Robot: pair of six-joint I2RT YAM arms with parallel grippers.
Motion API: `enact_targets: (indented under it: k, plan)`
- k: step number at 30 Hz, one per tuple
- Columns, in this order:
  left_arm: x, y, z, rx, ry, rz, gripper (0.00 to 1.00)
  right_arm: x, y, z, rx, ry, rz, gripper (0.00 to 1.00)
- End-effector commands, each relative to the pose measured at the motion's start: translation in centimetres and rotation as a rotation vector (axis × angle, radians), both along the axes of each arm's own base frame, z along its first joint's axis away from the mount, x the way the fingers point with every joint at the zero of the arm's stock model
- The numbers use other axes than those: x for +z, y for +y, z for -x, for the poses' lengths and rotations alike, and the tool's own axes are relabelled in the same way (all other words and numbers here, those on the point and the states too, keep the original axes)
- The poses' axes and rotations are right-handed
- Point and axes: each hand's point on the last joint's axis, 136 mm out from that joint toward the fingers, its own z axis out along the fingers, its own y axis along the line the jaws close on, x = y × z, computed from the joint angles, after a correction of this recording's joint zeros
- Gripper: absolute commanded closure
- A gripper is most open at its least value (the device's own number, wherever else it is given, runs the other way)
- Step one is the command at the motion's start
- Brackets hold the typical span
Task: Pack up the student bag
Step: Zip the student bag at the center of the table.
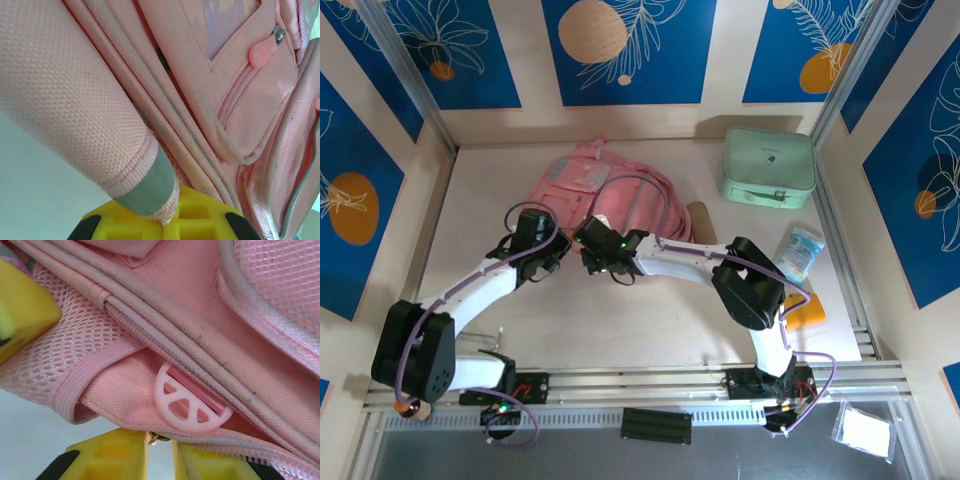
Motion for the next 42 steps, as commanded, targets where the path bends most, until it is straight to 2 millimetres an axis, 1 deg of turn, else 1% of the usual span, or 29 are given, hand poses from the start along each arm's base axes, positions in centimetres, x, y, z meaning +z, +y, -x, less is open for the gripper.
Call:
enact_targets:
  k: [1,4,7,9,13,15,17,19,22,26,29,32,35,38,40,42]
  plan:
    - [4.1,-1.9,-1.0,-0.058,-0.115,0.074,1.0,0.1,-1.1,-1.7,-0.051,-0.052,0.046,0.81]
    - [3.8,-1.5,-0.8,-0.048,-0.106,0.053,1.0,0.2,-1.8,-1.5,-0.042,-0.056,0.058,0.83]
    - [3.6,-0.8,-0.6,-0.036,-0.101,0.019,1.0,-0.1,-3.1,-0.9,-0.019,-0.082,0.078,0.84]
    - [3.8,-0.5,-0.6,-0.027,-0.107,0.003,1.0,-0.2,-4.6,-0.7,-0.012,-0.108,0.085,0.85]
    - [3.7,-0.1,-0.5,-0.025,-0.107,-0.017,1.0,-0.6,-8.7,-0.3,-0.066,-0.111,0.115,0.85]
    - [3.6,0.0,-0.5,-0.024,-0.105,-0.018,1.0,-0.6,-10.3,0.0,-0.087,-0.119,0.118,0.85]
    - [3.6,0.0,-0.4,-0.023,-0.105,-0.015,1.0,-0.7,-11.2,0.3,-0.1,-0.117,0.107,0.85]
    - [3.6,-0.1,-0.4,-0.021,-0.109,-0.007,1.0,-0.6,-11.1,0.4,-0.077,-0.116,0.087,0.84]
    - [3.8,-0.3,-0.6,-0.024,-0.114,0.007,1.0,-0.2,-10.0,0.2,-0.04,-0.112,0.073,0.84]
    - [3.9,-0.5,-0.6,-0.029,-0.114,0.011,1.0,-0.3,-9.1,-0.4,-0.044,-0.102,0.09,0.79]
    - [3.9,-0.5,-0.5,-0.034,-0.113,0.012,1.0,-0.4,-8.8,-0.7,-0.05,-0.101,0.095,0.76]
    - [3.9,-0.5,-0.5,-0.033,-0.112,0.011,1.0,-0.6,-8.8,-0.9,-0.057,-0.102,0.103,0.76]
    - [3.9,-0.4,-0.5,-0.032,-0.113,0.005,1.0,-0.8,-9.1,-0.9,-0.067,-0.102,0.12,0.81]
    - [4.0,-0.1,-0.6,-0.026,-0.112,-0.008,1.0,-1.1,-10.0,-0.7,-0.084,-0.11,0.139,0.86]
    - [4.0,0.2,-0.7,-0.021,-0.112,-0.022,1.0,-1.2,-11.0,-0.6,-0.107,-0.122,0.157,0.87]
    - [3.9,0.7,-0.8,-0.008,-0.109,-0.037,1.0,-1.4,-12.6,-0.3,-0.144,-0.146,0.179,0.89]
